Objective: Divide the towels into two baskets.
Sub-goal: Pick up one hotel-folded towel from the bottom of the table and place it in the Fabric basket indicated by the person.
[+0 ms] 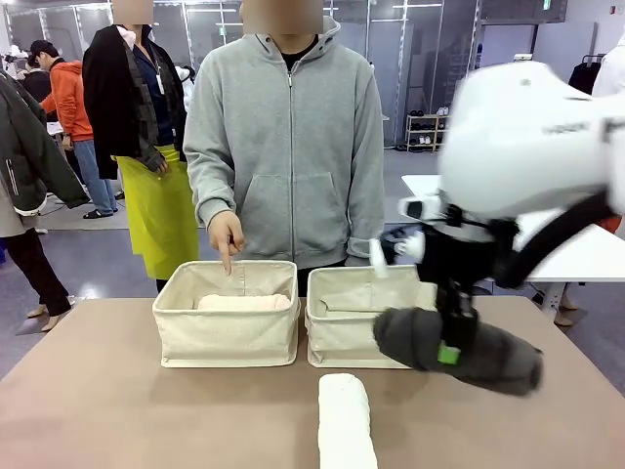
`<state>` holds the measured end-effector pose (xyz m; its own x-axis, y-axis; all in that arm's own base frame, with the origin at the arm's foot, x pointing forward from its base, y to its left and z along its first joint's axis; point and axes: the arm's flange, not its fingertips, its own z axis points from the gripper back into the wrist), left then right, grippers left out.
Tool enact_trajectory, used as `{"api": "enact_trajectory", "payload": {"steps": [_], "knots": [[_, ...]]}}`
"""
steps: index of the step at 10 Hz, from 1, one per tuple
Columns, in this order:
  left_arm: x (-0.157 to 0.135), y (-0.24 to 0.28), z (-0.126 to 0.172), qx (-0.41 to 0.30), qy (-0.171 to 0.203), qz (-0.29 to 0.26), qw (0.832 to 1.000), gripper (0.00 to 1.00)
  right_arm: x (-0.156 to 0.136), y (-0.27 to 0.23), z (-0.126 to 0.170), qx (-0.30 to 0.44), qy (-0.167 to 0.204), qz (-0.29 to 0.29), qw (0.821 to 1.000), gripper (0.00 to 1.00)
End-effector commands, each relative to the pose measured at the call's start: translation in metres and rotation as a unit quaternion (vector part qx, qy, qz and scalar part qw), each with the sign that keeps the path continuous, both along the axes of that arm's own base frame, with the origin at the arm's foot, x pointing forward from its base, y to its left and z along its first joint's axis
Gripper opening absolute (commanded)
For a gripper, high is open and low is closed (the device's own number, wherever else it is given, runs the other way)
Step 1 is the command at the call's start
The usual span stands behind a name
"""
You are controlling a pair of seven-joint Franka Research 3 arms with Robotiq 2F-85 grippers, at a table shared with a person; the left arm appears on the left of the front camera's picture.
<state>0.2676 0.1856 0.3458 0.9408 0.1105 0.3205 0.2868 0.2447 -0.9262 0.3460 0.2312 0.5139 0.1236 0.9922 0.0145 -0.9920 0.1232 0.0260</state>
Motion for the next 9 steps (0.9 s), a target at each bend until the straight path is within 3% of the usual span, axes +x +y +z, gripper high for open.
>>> {"api": "enact_trajectory", "payload": {"steps": [1,4,6,7,9], "knots": [[-0.005,0.001,0.002,-0.004,0.004,-0.002,1.000,1.00,0.045,0.060,0.025,-0.040,-0.027,0.060,0.997,0.41],[-0.005,0.001,0.002,-0.004,0.004,-0.002,1.000,1.00,0.089,0.153,0.040,-0.062,-0.035,0.098,0.993,0.41],[-0.005,0.001,0.002,-0.004,0.004,-0.002,1.000,1.00,0.105,0.209,0.034,-0.056,-0.082,0.075,0.992,0.41],[-0.005,0.001,0.002,-0.004,0.004,-0.002,1.000,1.00,0.111,0.229,0.031,-0.045,-0.108,0.092,0.989,0.41],[-0.005,0.001,0.002,-0.004,0.004,-0.002,1.000,1.00,0.126,0.266,0.020,-0.042,-0.127,0.109,0.985,0.41]]}}
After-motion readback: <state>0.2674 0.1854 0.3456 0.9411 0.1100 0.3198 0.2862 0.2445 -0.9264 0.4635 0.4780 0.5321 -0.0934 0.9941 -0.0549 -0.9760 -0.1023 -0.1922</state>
